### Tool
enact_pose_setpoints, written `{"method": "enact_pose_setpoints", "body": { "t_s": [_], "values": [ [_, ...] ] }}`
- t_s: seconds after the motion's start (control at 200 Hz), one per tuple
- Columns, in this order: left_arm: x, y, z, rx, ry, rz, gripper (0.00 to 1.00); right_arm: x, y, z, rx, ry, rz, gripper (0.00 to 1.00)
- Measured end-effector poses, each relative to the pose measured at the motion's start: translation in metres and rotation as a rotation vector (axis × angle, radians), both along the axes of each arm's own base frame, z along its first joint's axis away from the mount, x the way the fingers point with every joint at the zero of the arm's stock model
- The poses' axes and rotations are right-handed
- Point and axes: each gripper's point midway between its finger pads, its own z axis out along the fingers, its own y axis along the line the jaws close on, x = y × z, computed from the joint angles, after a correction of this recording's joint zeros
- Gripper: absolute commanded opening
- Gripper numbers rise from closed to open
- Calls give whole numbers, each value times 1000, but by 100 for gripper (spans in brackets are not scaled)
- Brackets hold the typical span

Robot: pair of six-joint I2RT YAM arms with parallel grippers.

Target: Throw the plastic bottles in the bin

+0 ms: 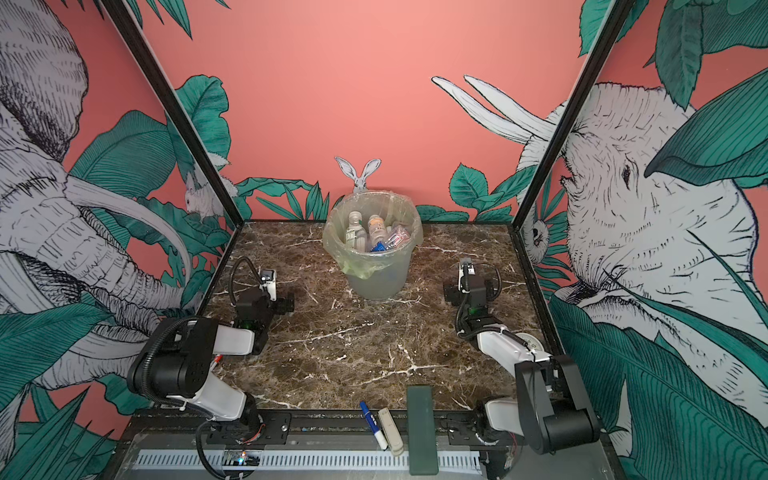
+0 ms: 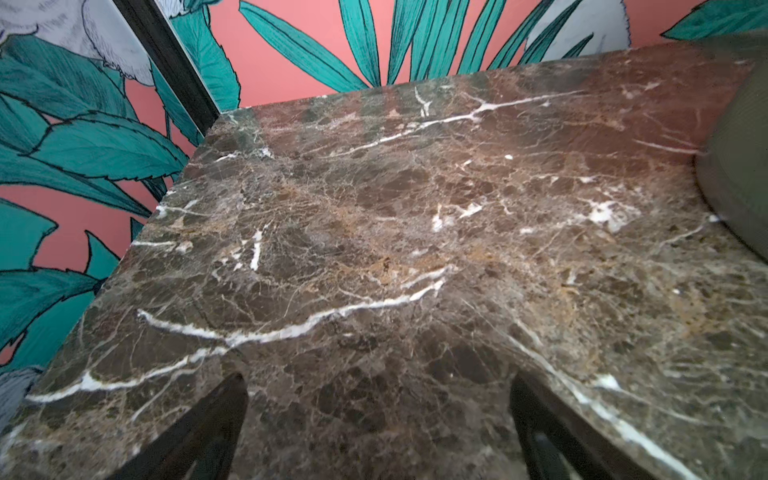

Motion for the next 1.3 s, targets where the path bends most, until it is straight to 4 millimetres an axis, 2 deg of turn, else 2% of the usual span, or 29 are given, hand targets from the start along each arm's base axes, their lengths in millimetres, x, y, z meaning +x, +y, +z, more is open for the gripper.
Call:
{"method": "enact_pose_setpoints", "body": {
  "t_s": [0.135,0.33,0.435,0.575,0.665,0.8,0.9,1.11,1.295],
  "values": [
    [9,-2,9,-5,-14,-11,100,3,-7,0,4,-13,-8,100],
    [7,-3,4,-5,8,-13,100,1,-10,2,2,-27,-11,100],
    [7,-3,4,-5,9,-13,100,-6,-11,-10,2,-28,-11,100],
    [7,-3,4,-5,9,-13,100,-12,-8,-35,-4,-1,17,100],
    [7,-3,4,-5,9,-13,100,-12,-5,-42,0,-3,45,100],
    [7,-3,4,-5,9,-13,100,-5,-16,-37,45,-45,47,100],
    [7,-3,4,-5,9,-13,100,1,-23,-41,76,-66,42,100],
    [7,-3,4,-5,9,-14,100,1,-13,-56,119,-38,106,100],
    [7,-3,3,-5,10,-14,100,8,-17,-49,161,-56,118,99]
  ]
}}
